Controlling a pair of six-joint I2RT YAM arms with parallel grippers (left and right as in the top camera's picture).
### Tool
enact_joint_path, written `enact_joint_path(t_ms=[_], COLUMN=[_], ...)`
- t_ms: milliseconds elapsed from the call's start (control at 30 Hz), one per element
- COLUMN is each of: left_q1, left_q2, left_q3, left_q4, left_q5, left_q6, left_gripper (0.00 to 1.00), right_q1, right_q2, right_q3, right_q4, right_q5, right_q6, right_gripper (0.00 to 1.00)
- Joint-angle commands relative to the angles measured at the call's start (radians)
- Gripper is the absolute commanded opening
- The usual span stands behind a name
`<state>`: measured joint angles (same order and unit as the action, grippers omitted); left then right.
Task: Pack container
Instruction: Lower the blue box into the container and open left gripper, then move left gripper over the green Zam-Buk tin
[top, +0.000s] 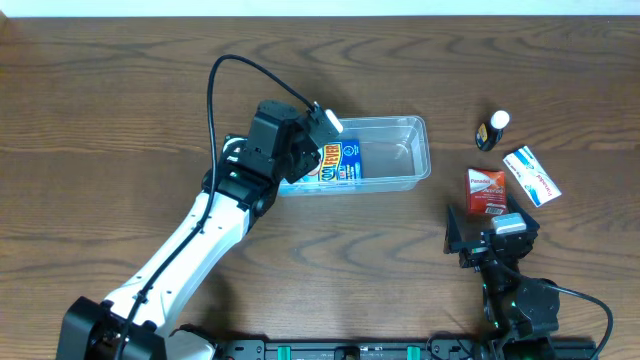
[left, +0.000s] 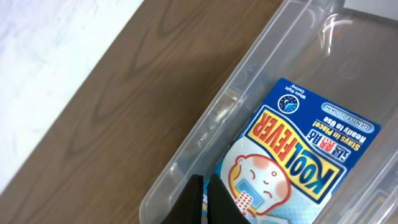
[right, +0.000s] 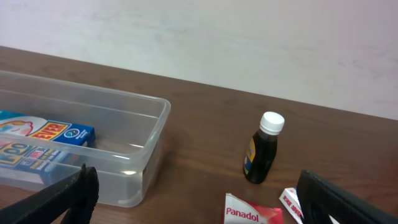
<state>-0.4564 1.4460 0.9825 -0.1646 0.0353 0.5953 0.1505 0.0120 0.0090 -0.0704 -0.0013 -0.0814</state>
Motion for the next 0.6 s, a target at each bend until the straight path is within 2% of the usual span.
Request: enact_joint_path(t_ms=[0,100,200,433,567], left_q1=[0.008,0.043,0.103,0.276,0.356], left_q2=[-0.003,-0.032,-0.065,-0.066,-0.05], left_q3=[0.019,0.019,0.019,0.018,0.018], left_q4=[0.042,0.078,0.058,-0.055,-0.07], left_q5=[-0.156,-0.299,-0.302,-0.295,-0.222], left_q6=[-0.191,-0.395,-0.511,-0.603,-0.62], left_gripper=[0.06,0.08,0.09,0.12,0.17], right_q1=[-0.008,-0.008,-0.008,-0.008,-0.008], right_q2=[-0.005,-0.005,-0.005,-0.005,-0.005], right_q3=[-0.003,-0.003,-0.003,-0.003,-0.003], right_q4=[-0.002,-0.002,-0.002,-0.002,-0.002], right_q5=[-0.003,-0.003,-0.003,-0.003,-0.003], right_q6=[-0.01,-0.01,-0.01,-0.01,-0.01], right_gripper=[0.99,0.99,0.99,0.99,0.99])
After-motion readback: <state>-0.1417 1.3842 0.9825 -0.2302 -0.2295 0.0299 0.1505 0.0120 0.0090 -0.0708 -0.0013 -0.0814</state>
